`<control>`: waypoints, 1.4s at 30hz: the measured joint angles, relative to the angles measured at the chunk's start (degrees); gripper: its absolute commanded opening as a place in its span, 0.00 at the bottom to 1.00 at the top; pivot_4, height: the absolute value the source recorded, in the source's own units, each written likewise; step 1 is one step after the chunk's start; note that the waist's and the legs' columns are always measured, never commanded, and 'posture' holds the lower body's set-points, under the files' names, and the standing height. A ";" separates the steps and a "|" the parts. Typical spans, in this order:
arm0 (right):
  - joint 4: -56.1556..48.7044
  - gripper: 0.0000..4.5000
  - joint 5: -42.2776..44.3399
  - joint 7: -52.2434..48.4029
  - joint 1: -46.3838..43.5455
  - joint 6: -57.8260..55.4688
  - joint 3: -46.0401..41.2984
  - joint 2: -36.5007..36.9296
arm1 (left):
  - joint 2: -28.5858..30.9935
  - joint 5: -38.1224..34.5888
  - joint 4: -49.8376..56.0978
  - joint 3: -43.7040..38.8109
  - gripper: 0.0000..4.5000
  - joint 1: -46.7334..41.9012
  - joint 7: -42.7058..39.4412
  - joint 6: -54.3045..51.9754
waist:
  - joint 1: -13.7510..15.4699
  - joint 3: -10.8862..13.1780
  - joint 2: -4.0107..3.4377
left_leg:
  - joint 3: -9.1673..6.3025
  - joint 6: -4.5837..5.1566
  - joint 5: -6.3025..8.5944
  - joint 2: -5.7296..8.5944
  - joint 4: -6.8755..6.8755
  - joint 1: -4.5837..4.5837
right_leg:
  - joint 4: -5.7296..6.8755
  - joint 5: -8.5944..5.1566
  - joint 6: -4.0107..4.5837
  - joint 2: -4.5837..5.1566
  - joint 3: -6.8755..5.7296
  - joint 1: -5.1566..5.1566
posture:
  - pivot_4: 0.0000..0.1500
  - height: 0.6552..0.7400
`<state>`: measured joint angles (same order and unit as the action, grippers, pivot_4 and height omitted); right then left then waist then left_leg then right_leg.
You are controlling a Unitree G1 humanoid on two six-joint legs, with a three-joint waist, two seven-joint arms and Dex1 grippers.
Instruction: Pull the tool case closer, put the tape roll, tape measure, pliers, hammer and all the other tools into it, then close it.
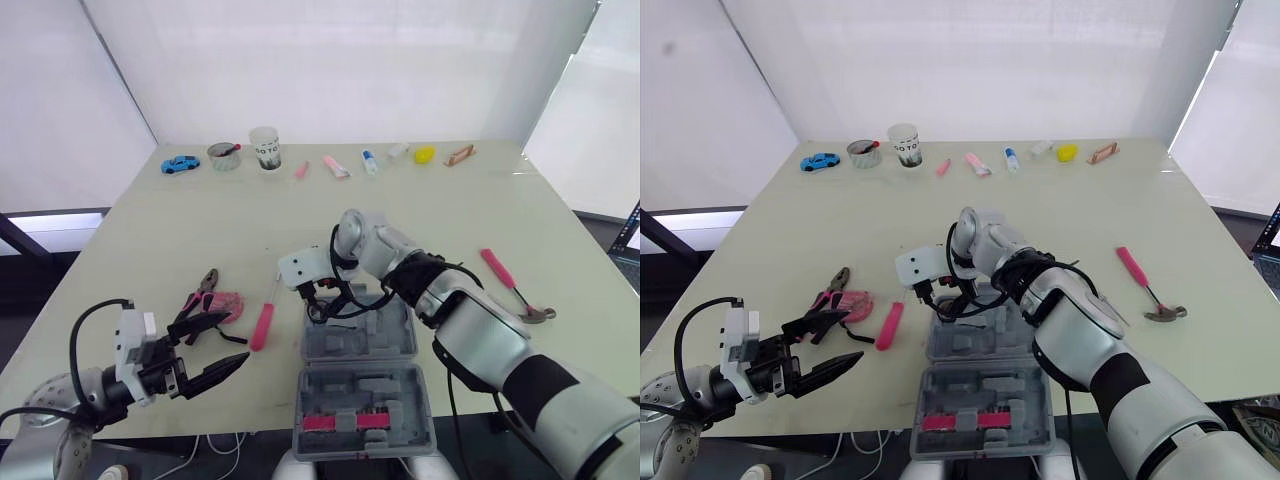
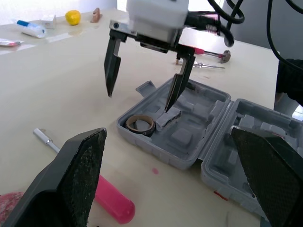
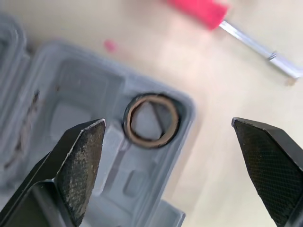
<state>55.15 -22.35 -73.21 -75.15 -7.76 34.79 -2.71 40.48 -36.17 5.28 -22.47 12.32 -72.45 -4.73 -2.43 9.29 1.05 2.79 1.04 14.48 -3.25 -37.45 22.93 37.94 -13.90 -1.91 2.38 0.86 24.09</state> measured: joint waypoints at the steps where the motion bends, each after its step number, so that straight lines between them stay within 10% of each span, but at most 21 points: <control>1: -1.26 0.82 1.22 0.59 0.68 -1.43 -1.93 0.29 | 0.01 0.04 -0.07 0.09 1.00 -0.16 -0.04 0.00 | 0.00 0.00 0.01 | -0.01 0.00 0.00 0.00 0.02 0.00 | 0.00 0.00 0.00 0.01 0.00 0.00 | 1.00 1.00; 3: -5.54 0.61 4.95 3.40 3.88 -4.85 -7.22 1.29 | 0.03 0.09 -0.48 0.17 1.00 -0.69 -0.09 0.02 | 0.12 -0.02 0.04 | -0.03 0.00 0.00 0.01 0.02 0.00 | -0.01 0.00 0.00 0.04 -0.03 -0.01 | 1.00 1.00; 11: -19.44 0.61 10.71 10.71 18.61 -11.67 -13.64 4.32 | 0.22 0.41 -2.11 0.64 1.00 -2.64 -1.07 0.01 | -0.02 -0.03 0.05 | 0.01 0.00 0.00 0.05 0.02 0.01 | 0.00 0.01 -0.02 0.09 -0.02 -0.01 | 1.00 1.00; 16: -27.58 0.23 13.52 12.88 24.95 -13.90 -14.54 4.95 | 0.72 0.66 -3.14 0.77 1.00 -4.40 -1.61 -0.06 | -0.09 -0.03 0.05 | 0.00 0.00 0.00 0.02 0.02 -0.01 | 0.02 0.01 -0.02 0.01 -0.03 -0.01 | 1.00 1.00; 42: -15.82 0.23 17.55 24.86 32.85 -2.82 -14.39 2.26 | 2.75 1.17 -4.95 0.79 1.00 -6.26 -3.55 -1.51 | -0.08 -0.04 0.09 | 0.02 0.01 0.00 0.01 0.02 -0.07 | 0.02 0.01 -0.02 -0.02 0.04 -0.04 | 1.00 1.00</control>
<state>39.33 -4.80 -48.35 -42.30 -10.58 20.41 -0.44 43.23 -35.00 0.33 -21.68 6.06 -76.01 -6.24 -2.52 9.24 1.13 2.81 1.04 14.48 -3.25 -37.44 22.86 37.96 -13.90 -1.93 2.36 0.90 24.05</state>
